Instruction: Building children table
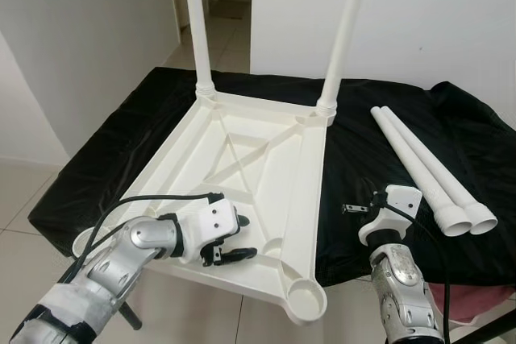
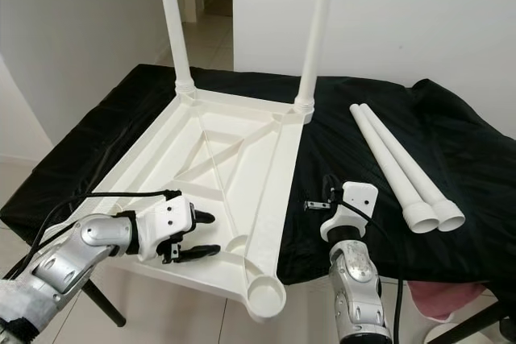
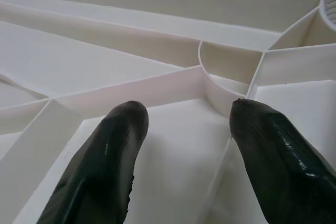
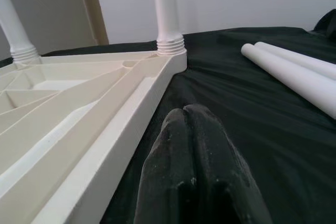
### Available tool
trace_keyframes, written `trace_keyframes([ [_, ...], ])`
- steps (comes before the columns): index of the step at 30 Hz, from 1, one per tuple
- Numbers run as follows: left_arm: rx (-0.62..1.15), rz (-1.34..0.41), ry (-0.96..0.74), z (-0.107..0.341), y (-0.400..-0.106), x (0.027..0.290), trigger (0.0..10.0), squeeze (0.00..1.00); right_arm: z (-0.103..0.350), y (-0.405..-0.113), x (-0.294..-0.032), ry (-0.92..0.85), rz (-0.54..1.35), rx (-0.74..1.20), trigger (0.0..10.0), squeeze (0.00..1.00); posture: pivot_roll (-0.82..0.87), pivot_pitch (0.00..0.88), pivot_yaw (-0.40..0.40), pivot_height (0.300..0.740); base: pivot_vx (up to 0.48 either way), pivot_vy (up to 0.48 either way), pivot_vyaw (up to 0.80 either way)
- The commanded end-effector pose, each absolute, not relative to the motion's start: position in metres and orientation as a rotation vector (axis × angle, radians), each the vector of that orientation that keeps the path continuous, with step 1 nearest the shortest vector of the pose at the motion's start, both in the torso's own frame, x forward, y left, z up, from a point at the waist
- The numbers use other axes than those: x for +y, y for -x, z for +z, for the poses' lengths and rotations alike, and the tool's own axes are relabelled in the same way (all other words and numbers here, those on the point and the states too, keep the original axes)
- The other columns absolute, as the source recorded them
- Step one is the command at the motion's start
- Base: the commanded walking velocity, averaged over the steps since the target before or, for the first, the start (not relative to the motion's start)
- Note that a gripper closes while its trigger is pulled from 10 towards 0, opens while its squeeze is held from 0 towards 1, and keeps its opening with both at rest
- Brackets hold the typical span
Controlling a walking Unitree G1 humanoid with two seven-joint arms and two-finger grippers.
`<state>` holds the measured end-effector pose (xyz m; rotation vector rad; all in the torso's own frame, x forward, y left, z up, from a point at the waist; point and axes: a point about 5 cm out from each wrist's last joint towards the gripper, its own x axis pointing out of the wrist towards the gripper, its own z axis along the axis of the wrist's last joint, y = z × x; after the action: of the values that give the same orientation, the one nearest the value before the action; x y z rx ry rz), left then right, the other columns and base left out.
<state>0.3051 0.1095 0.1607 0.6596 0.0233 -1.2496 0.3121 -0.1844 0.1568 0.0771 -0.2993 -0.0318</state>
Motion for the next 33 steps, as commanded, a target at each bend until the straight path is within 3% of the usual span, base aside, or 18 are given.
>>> trace_keyframes([
  [1,0.055,-1.061,-0.683,0.154,-0.326,0.118,10.0,0.00,0.155,-0.312,-0.182,-0.083,-0.036,-0.288,10.0,0.00,-0.01,0.132,0.029,0.740,0.000,0.000,0.00],
  [3,0.017,-0.971,-0.679,0.161,-0.340,0.116,10.0,0.00,0.156,-0.312,-0.182,-0.087,-0.040,-0.290,10.0,0.00,-0.01,0.131,0.032,0.740,0.000,0.000,0.00],
  [10,-0.035,-0.911,-0.648,0.169,-0.351,0.113,10.0,0.00,0.155,-0.312,-0.181,-0.091,-0.045,-0.290,10.0,0.00,-0.01,0.128,0.034,0.740,0.000,0.000,0.00],
  [12,-0.098,-0.828,-0.592,0.180,-0.361,0.108,10.0,0.00,0.154,-0.314,-0.182,-0.091,-0.064,-0.287,10.0,0.00,-0.01,0.125,0.032,0.740,0.000,0.000,0.00],
  [17,-0.137,-0.806,-0.515,0.188,-0.364,0.101,10.0,0.00,0.155,-0.315,-0.186,-0.085,-0.091,-0.294,10.0,0.00,-0.02,0.123,0.035,0.740,0.000,0.000,0.00],
  [25,-0.221,-0.848,-0.165,0.207,-0.356,0.080,10.0,0.00,0.149,-0.324,-0.225,0.001,-0.331,-0.224,10.0,0.00,-0.02,0.112,0.041,0.740,0.000,0.000,0.00],
  [31,-0.263,-0.837,-0.109,0.213,-0.351,0.075,10.0,0.00,0.150,-0.323,-0.243,-0.005,-0.433,-0.219,10.0,0.00,-0.01,0.108,0.035,0.740,0.000,0.000,0.00],
  [32,-0.262,-0.831,-0.118,0.210,-0.347,0.072,10.0,0.00,0.146,-0.322,-0.251,-0.024,-0.489,-0.201,10.0,1.00,-0.01,0.106,0.031,0.740,0.000,0.000,0.00],
  [33,-0.262,-0.831,-0.118,0.210,-0.347,0.072,10.0,0.00,0.146,-0.322,-0.251,-0.024,-0.489,-0.201,10.0,1.00,-0.01,0.106,0.031,0.740,0.000,0.000,0.00],
])
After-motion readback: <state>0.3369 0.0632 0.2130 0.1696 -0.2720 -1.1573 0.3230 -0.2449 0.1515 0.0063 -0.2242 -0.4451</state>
